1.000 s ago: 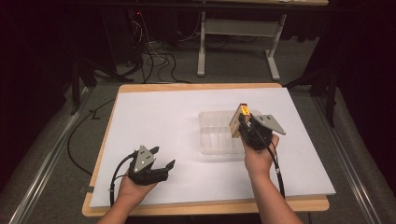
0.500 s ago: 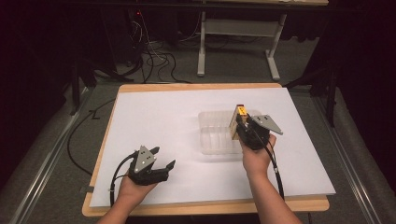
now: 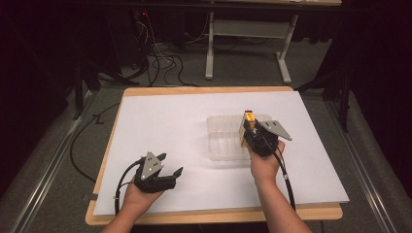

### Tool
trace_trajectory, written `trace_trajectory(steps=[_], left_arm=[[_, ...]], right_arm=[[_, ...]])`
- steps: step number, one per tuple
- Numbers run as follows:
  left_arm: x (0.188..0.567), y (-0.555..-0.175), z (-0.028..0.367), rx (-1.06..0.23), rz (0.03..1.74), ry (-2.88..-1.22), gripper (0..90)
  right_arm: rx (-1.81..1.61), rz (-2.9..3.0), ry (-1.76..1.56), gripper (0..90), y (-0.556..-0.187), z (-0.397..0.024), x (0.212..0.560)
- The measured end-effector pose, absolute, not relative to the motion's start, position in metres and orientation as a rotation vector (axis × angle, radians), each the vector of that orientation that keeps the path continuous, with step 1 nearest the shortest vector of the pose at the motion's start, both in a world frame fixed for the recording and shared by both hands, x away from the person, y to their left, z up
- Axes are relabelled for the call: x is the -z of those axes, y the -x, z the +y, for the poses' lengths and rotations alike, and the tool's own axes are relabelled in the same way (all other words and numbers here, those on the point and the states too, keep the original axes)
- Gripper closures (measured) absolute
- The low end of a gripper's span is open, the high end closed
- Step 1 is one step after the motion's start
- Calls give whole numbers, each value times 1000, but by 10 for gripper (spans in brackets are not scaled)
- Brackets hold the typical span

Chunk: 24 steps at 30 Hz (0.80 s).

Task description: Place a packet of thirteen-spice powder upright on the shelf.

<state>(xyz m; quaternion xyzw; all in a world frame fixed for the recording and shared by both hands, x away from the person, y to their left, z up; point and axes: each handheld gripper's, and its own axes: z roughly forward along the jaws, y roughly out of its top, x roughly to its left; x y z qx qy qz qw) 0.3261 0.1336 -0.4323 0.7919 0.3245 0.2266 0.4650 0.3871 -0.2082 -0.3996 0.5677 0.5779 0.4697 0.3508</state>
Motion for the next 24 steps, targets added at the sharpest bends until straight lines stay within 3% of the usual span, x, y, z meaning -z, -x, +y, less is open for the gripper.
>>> trace_trajectory(steps=[13,17,24], left_arm=[[433,-326,133,-557,794,-1950,263],[433,-326,133,-554,794,-1949,262],[433,-327,133,-543,797,-1937,258]], right_arm=[[-1206,1534,-1472,620,-393,-203,414],[-1235,1573,-1471,487,-390,-203,414],[-1279,1677,-1383,360,-373,-210,409]])
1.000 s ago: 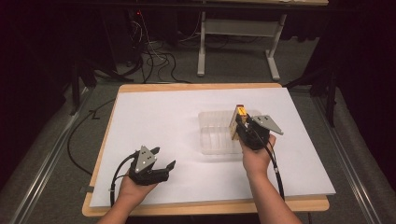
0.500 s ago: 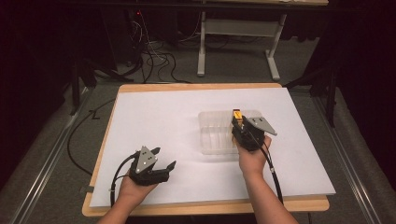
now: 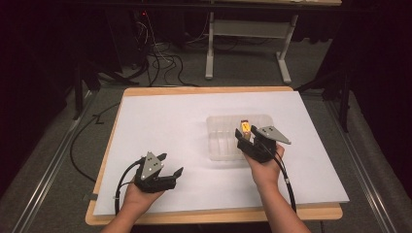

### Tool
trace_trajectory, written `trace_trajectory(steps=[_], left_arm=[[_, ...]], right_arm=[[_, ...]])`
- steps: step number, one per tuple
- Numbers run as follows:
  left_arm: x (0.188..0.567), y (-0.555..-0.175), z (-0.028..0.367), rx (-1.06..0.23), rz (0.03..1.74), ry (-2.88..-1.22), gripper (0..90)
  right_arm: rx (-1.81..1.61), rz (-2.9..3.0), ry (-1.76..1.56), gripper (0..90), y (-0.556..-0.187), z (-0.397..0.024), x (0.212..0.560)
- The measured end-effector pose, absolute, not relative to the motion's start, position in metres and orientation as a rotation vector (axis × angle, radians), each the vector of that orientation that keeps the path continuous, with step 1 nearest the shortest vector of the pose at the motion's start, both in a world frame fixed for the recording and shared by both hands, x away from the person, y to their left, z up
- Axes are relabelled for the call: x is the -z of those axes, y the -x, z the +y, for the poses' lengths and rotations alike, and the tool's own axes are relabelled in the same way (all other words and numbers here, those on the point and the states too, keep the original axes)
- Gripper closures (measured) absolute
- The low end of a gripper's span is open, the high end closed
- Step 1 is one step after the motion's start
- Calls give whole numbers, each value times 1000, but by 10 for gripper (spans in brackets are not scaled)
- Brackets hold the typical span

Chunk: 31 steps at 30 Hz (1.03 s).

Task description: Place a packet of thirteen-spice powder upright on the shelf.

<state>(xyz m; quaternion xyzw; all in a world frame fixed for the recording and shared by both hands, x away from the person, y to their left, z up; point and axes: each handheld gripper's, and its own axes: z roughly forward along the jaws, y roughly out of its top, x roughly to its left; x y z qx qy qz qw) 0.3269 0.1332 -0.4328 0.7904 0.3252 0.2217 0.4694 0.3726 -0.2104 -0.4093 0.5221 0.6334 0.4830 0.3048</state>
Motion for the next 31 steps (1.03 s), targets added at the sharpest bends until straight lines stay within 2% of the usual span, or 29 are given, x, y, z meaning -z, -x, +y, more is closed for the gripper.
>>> trace_trajectory(steps=[5,12,18,28,31], left_arm=[[432,-328,134,-526,805,-1927,257],[434,-331,136,-488,835,-1905,257],[435,-333,138,-478,856,-1900,257],[437,-333,135,-472,852,-1910,257],[437,-332,135,-470,851,-1911,257]], right_arm=[[-1303,1765,-1319,321,-355,-222,408],[-1295,1846,-1239,294,-319,-262,413],[-1297,1851,-1302,266,-298,-304,434],[-1306,1812,-1330,258,-301,-322,446],[-1305,1823,-1341,283,-300,-324,443]])
